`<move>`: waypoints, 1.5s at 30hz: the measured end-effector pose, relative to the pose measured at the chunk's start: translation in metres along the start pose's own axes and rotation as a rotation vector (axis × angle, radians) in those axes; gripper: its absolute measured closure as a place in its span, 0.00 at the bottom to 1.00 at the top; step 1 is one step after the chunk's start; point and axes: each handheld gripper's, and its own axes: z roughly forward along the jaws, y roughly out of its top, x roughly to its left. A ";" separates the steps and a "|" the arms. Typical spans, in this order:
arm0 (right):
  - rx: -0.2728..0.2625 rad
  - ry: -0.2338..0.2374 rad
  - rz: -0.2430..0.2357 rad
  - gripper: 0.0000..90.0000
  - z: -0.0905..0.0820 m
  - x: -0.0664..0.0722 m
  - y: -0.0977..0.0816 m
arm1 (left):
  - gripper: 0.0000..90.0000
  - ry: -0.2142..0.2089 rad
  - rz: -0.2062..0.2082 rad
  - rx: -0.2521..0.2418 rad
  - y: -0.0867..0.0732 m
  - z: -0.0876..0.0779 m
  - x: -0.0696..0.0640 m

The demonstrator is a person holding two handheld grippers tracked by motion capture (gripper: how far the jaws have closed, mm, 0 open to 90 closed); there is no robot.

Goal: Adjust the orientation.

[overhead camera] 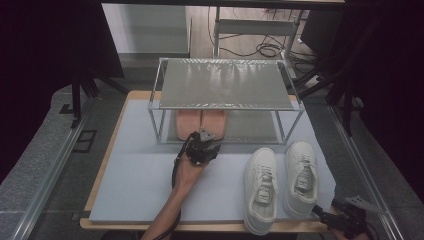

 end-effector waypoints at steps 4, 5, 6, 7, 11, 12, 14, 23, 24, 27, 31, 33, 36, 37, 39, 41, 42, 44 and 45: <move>0.000 -0.001 0.001 0.08 0.000 0.000 0.000 | 0.55 -0.013 0.012 0.007 -0.003 -0.011 -0.001; -0.001 -0.001 0.001 0.08 0.000 0.000 0.000 | 0.54 -0.021 0.018 0.013 -0.005 -0.017 -0.002; -0.002 0.001 0.001 0.08 0.000 0.000 0.000 | 0.52 -0.022 0.020 0.011 -0.006 -0.019 -0.002; -0.001 -0.001 0.000 0.08 0.000 0.000 0.000 | 0.50 -0.022 0.025 0.017 -0.007 -0.022 -0.003; -0.001 0.000 0.002 0.08 0.000 0.000 0.000 | 0.44 -0.026 0.033 0.020 -0.011 -0.030 -0.003; -0.001 -0.001 0.002 0.08 0.000 0.000 0.000 | 0.40 -0.026 0.035 0.018 -0.013 -0.033 -0.003; -0.003 0.001 0.003 0.08 0.000 0.000 0.000 | 0.36 -0.034 0.033 0.022 -0.016 -0.038 -0.003; -0.004 0.000 0.004 0.08 0.000 0.000 0.000 | 0.24 -0.073 0.001 0.020 -0.033 -0.062 0.004; -0.003 0.000 0.004 0.08 0.000 0.000 0.000 | 0.23 -0.078 -0.002 0.020 -0.035 -0.065 0.005; -0.004 0.001 0.004 0.08 0.000 0.000 0.000 | 0.19 -0.083 -0.016 0.018 -0.043 -0.072 0.006; -0.005 0.001 0.005 0.08 0.000 0.000 0.000 | 0.15 -0.085 -0.028 0.019 -0.054 -0.082 0.009; -0.004 0.001 0.005 0.08 0.000 0.000 0.000 | 0.15 -0.081 -0.022 0.025 -0.061 -0.087 0.010; -0.003 0.000 0.005 0.08 0.000 0.000 0.000 | 0.14 -0.078 -0.026 0.037 -0.075 -0.095 0.011; -0.003 0.000 0.005 0.08 0.000 0.000 0.000 | 0.14 -0.078 -0.026 0.037 -0.075 -0.095 0.011; 0.002 -0.001 0.004 0.08 0.000 0.000 0.000 | 0.14 -0.069 -0.030 0.045 -0.084 -0.098 0.013; 0.005 -0.002 0.004 0.08 0.000 0.000 0.001 | 0.14 -0.058 -0.038 0.052 -0.096 -0.103 0.016; 0.005 -0.002 0.004 0.08 0.000 0.000 0.001 | 0.14 -0.058 -0.038 0.052 -0.096 -0.103 0.016; 0.010 -0.003 0.003 0.08 0.000 0.000 0.001 | 0.14 -0.047 -0.029 0.063 -0.104 -0.107 0.019; 0.013 -0.003 0.003 0.09 0.000 0.000 0.001 | 0.14 -0.037 -0.024 0.063 -0.111 -0.110 0.021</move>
